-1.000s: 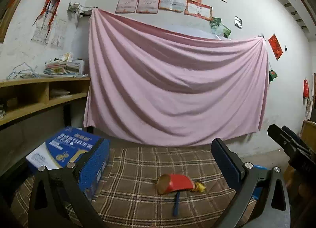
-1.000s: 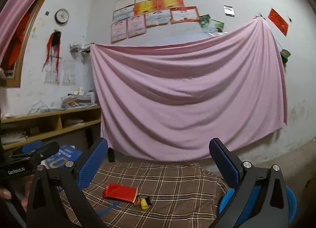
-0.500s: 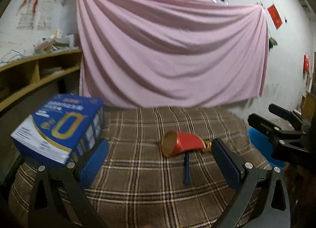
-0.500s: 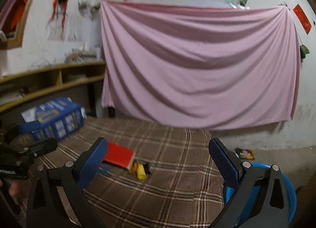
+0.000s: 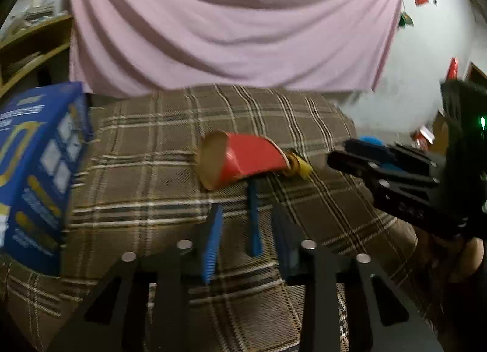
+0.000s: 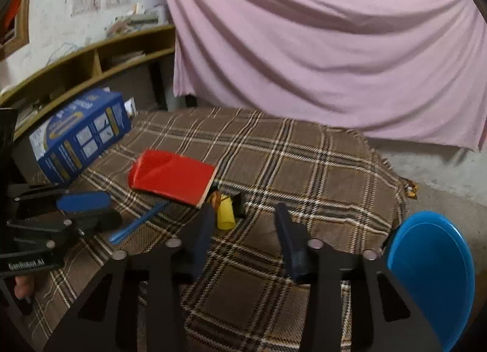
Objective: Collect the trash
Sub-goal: 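Grasp the yellow cylinder with the right gripper while the left grasps the blue stick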
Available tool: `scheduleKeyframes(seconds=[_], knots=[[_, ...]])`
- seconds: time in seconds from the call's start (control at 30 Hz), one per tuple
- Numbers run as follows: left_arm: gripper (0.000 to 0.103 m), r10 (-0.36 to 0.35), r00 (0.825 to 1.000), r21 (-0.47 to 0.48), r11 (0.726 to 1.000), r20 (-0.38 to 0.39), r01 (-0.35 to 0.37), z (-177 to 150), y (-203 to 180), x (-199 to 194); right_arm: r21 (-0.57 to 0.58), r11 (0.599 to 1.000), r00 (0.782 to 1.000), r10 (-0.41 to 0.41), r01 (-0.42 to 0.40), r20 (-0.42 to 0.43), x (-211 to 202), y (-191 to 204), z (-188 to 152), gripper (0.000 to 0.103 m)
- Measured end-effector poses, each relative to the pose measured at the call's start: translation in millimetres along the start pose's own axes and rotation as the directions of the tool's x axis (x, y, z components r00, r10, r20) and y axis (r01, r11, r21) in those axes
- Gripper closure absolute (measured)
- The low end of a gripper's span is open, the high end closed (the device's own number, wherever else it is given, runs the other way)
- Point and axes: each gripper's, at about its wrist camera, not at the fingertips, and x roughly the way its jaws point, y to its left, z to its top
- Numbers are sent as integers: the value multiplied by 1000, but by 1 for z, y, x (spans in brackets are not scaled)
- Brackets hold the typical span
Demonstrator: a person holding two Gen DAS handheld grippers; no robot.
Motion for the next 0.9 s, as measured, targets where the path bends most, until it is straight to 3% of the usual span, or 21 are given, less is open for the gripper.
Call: scheduleKeyframes(seconds=[0.13,0.33,0.47,0.77,0.9], knots=[[93,-6,998,10,1000,-68,7,3,-8,16,-19,999,998,29,-30,-47,14,5,2,75],[98,-9,994,-47,999,-110,3,6,0,29,-58,996,988,51,-60,-144,40,13,3,87],[98,1,994,-41,999,-111,-5,8,-2,32,-65,996,981,54,-67,-185,49,15,4,89],[98,-24,995,-85,996,-95,16,4,-2,14,-39,998,990,53,-58,-134,19,11,-5,89],[98,-47,998,-80,996,-45,44,5,-13,-1,-22,999,998,44,-45,-46,-8,7,-9,89]])
